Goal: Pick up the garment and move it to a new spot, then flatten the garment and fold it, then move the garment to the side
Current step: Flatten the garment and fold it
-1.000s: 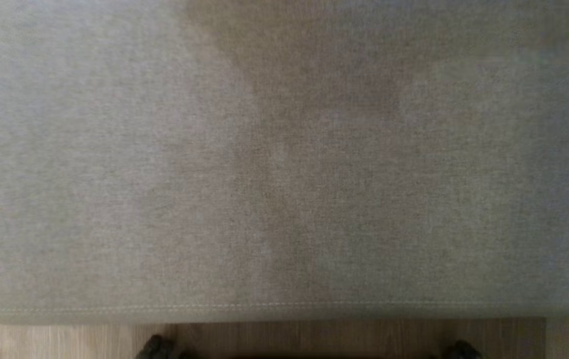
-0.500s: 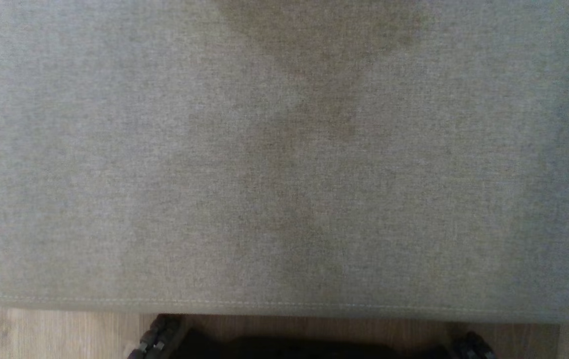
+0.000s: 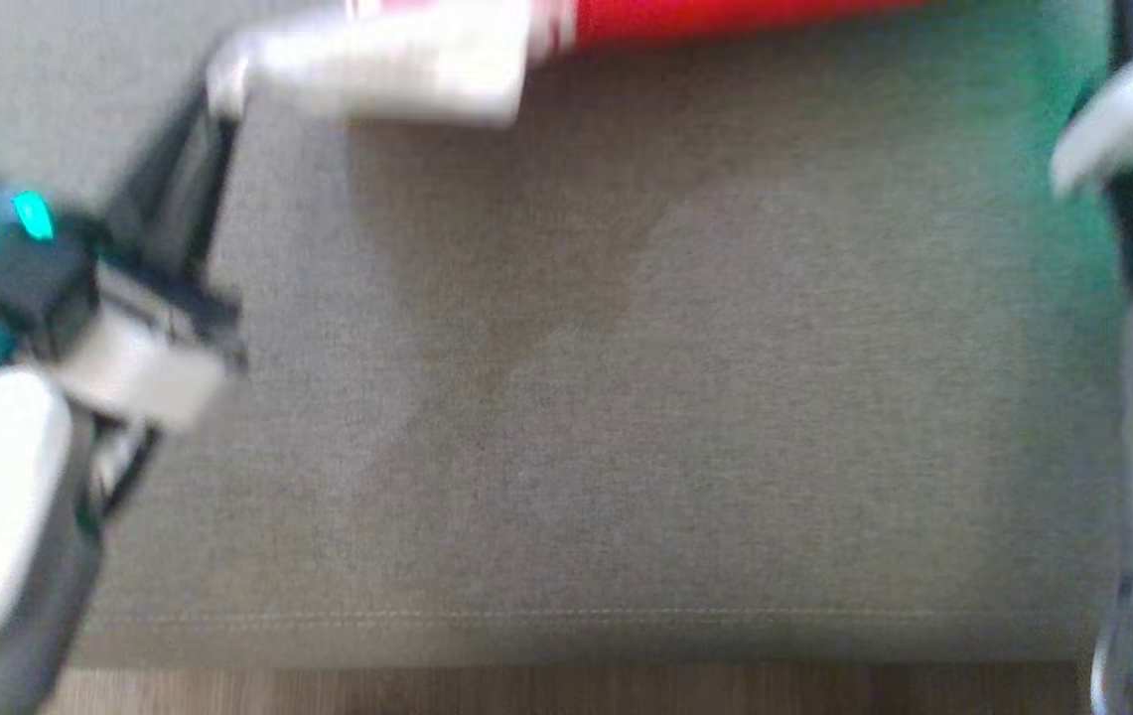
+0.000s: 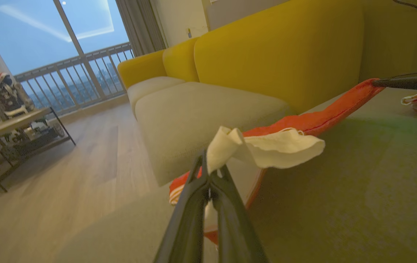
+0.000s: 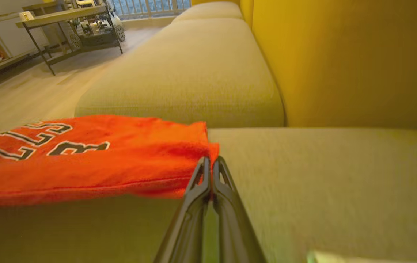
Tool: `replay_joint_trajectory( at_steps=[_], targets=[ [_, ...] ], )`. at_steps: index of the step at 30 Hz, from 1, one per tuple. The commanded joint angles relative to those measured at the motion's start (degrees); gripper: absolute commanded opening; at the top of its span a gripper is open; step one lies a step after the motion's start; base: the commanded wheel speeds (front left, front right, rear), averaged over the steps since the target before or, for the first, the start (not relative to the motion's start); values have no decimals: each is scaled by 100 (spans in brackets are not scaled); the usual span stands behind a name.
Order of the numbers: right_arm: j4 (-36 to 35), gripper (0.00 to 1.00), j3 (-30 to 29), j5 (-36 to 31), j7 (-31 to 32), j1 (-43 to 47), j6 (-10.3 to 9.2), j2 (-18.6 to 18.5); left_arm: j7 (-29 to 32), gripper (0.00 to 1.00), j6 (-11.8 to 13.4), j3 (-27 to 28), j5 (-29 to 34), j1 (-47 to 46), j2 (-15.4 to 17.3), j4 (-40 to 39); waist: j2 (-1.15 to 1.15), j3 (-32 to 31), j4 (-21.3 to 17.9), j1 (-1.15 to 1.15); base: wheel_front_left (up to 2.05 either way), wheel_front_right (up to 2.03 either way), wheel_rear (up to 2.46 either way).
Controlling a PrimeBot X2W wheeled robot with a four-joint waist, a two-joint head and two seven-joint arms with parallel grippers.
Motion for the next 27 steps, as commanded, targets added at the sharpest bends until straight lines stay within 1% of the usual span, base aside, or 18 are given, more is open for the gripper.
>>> replay_joint_trajectory(
  at_steps=[1, 3, 8, 11, 14, 20, 22, 27],
  targets=[
    [-554, 0, 133, 201, 189, 567, -2, 88, -11, 0, -25, 378, -149, 384, 230, -147, 0, -505, -186, 1, 0, 0, 0],
    [-1130, 0, 126, 395, 414, 1324, -2, 110, -11, 0, -53, 454, -281, 1020, 184, -145, 0, -679, -231, 1, 0, 0, 0],
    [-2659, 0, -148, 734, 886, 2967, -2, 238, -11, 0, -72, 652, -424, 2302, 22, -220, 0, -992, -305, 1, 0, 0, 0],
    [-3407, 0, -358, 808, 1092, 3695, -2, 359, -11, 0, -65, 760, -459, 2891, -120, -336, 0, -1123, -317, 1, 0, 0, 0],
    [-3948, 0, -547, 885, 1286, 4252, -2, 479, -11, 0, -11, 854, -420, 3323, -256, -504, 0, -1180, -287, 1, 0, 0, 0],
    [-4582, 0, -631, 954, 1578, 5009, -2, 578, -12, 0, 35, 921, -437, 3846, -511, -769, 0, -1208, -193, 1, 0, 0, 0],
    [-4644, 0, -615, 1013, 1625, 5054, -2, 583, -12, 0, 28, 957, -515, 3856, -598, -805, 0, -1180, -178, 1, 0, 0, 0],
    [-4535, 0, -491, 829, 1701, 4832, -2, 585, 83, 0, -5, 924, -648, 3594, -695, -622, 0, -1111, -169, 1, 0, 0, 0]
  ],
)
